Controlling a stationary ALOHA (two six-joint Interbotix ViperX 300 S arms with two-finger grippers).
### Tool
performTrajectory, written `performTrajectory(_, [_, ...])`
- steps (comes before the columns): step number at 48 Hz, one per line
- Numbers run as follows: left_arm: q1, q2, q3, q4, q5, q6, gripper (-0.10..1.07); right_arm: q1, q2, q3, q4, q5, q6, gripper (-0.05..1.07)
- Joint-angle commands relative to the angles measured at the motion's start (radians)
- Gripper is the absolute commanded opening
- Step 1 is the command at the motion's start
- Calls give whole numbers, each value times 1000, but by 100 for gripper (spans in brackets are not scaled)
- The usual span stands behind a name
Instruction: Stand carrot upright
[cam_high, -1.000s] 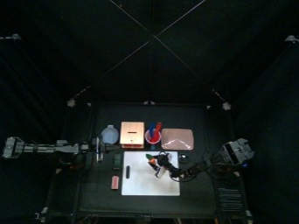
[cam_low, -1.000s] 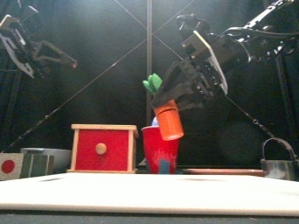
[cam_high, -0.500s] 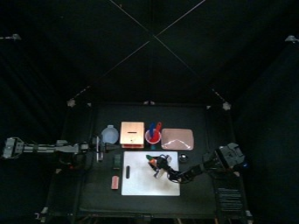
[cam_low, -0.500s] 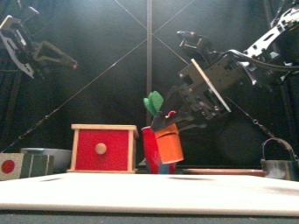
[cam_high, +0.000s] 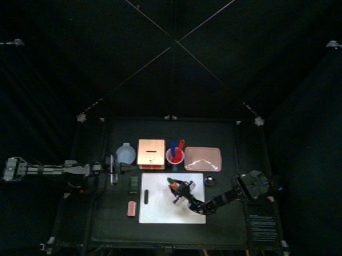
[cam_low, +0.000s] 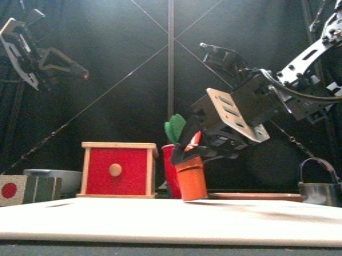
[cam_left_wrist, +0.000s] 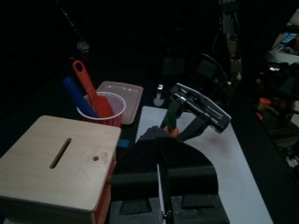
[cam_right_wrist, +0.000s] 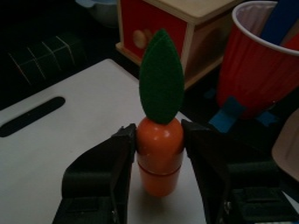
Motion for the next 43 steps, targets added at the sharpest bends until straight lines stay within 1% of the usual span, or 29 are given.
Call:
performTrajectory(1, [5,3,-26,0,-9,0,1,11,-21,-25,-3,17,6,61])
performTrajectory(7, [8,3,-26,0,-11,0,1,23,-18,-28,2,38,8,61])
performTrajectory(15, [8,3,-25,0,-11,0,1,34,9,-38,6,74,9,61])
performTrajectory(24, [8,3,-26,-9,-11,0,1,35,38,-54,41,66,8,61])
performTrajectory(43, [9,5,-26,-11,-9,0,1,41,40,-51,94,60,3,61])
